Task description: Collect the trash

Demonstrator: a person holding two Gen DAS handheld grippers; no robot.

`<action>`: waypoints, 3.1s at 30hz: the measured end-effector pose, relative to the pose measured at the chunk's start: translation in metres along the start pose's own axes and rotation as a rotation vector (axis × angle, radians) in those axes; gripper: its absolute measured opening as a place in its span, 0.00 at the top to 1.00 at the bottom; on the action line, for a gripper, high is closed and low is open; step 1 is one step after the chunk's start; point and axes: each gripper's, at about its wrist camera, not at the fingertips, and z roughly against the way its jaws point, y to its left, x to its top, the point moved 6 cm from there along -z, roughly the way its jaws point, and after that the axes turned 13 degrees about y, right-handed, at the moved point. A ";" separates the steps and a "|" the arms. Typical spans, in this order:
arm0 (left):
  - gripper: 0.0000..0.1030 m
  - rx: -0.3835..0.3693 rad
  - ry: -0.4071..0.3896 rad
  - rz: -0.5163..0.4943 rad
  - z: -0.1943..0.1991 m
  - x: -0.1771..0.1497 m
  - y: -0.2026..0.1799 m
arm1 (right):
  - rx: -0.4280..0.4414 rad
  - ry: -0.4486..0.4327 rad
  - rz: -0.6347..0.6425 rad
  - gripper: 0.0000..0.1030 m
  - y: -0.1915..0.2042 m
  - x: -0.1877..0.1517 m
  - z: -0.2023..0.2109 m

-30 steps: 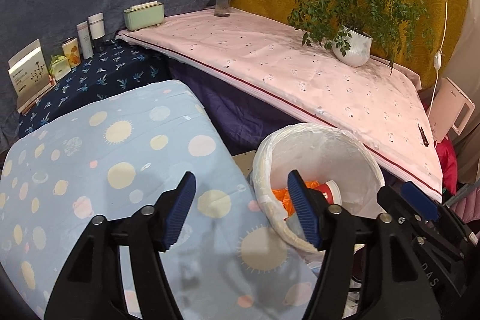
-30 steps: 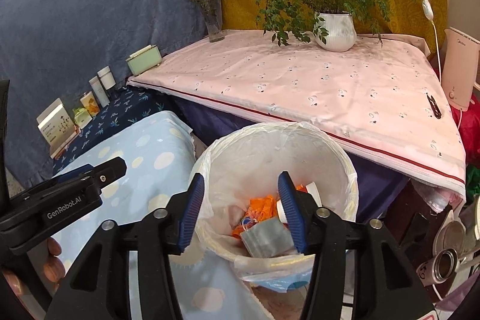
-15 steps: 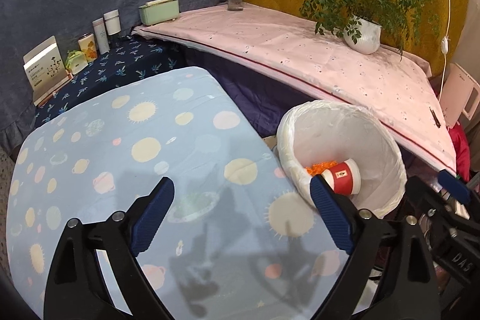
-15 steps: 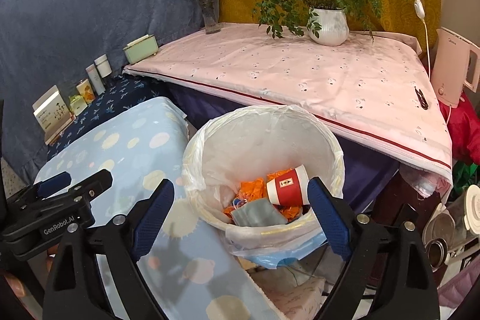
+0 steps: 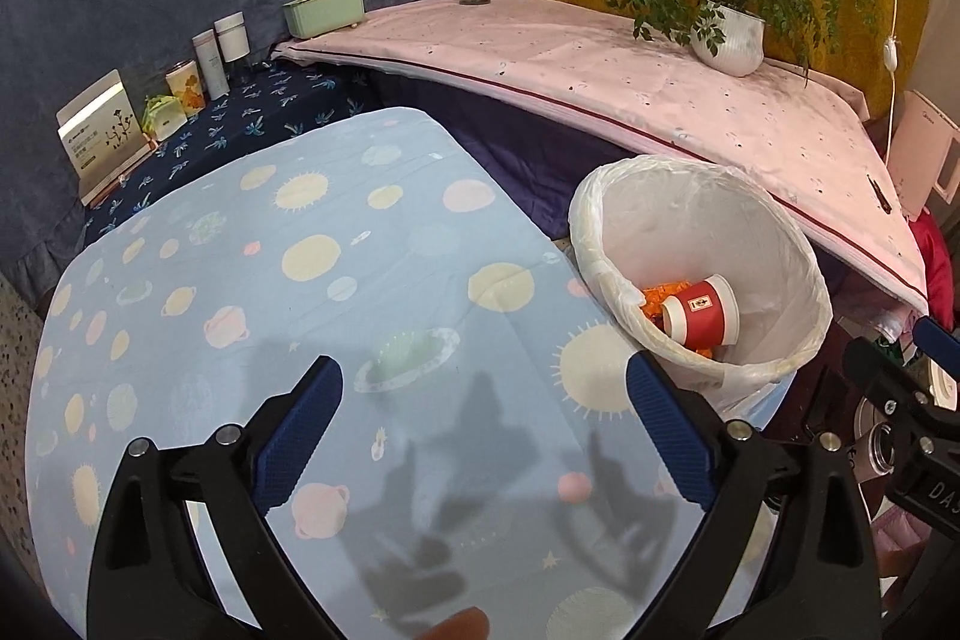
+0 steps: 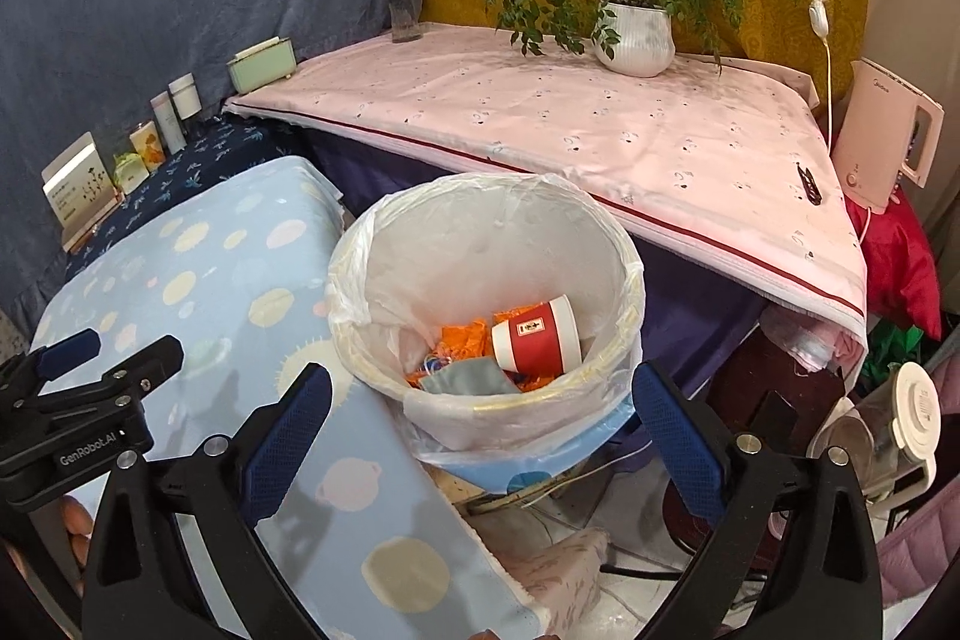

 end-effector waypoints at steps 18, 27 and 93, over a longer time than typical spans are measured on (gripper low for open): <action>0.08 -0.007 0.021 0.022 0.000 -0.017 0.002 | -0.040 0.030 0.084 0.06 0.011 -0.016 0.002; 0.07 0.013 0.028 0.037 -0.002 -0.021 0.008 | -0.042 0.045 0.101 0.06 0.020 -0.020 0.000; 0.07 0.029 0.008 0.051 0.006 -0.024 0.004 | -0.041 0.052 0.098 0.06 0.024 -0.026 -0.002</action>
